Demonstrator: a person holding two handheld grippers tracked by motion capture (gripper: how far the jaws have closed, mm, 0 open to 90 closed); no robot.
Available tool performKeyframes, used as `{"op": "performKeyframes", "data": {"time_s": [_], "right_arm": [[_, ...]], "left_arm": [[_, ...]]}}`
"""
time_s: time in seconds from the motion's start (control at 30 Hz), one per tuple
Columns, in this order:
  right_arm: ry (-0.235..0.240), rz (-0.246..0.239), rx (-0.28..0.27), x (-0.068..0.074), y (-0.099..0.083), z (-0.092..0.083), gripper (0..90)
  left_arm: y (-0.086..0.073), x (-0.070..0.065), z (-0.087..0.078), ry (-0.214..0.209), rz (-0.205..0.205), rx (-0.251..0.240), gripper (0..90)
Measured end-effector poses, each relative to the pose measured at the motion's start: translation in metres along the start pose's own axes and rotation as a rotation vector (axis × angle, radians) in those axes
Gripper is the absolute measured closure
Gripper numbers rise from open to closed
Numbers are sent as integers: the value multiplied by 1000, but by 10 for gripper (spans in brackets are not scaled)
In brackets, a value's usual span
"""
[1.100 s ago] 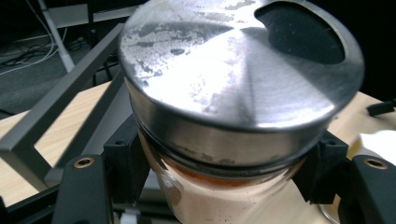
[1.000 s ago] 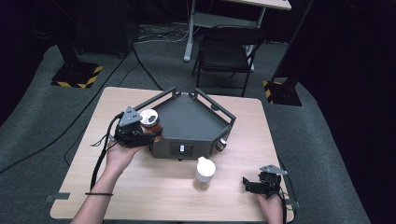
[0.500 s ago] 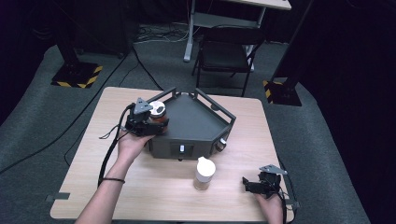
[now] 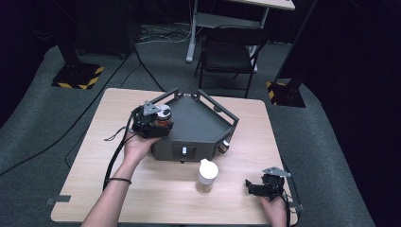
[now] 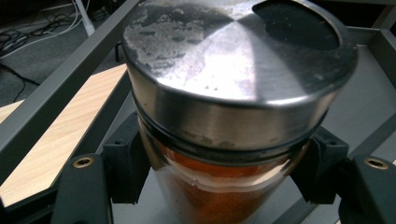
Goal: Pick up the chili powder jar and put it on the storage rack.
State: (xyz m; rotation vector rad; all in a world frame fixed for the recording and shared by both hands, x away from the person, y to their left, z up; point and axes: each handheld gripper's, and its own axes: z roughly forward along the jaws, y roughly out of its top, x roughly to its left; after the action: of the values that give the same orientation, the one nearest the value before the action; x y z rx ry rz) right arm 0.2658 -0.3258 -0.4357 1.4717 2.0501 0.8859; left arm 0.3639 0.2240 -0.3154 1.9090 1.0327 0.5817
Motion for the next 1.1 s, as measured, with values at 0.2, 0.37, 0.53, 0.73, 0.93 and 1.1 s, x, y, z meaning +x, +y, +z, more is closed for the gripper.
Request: {"op": "performKeyframes", "data": {"time_s": [0.2,0.37,0.53,0.73,0.93,1.1], "right_arm": [[0,0,0,0,0,0,0],[0,0,0,0,0,0,0],[0,0,0,0,0,0,0],[0,0,0,0,0,0,0],[0,0,0,0,0,0,0],[0,0,0,0,0,0,0]], "left_arm": [[1,1,-4,11,2,26,140],[-6,5,-17,14,4,14,112],[-19,10,-31,12,6,1,105],[-37,16,-43,15,8,-6,98],[-56,16,-53,25,22,-3,89],[-77,20,-59,22,2,-2,84]]}}
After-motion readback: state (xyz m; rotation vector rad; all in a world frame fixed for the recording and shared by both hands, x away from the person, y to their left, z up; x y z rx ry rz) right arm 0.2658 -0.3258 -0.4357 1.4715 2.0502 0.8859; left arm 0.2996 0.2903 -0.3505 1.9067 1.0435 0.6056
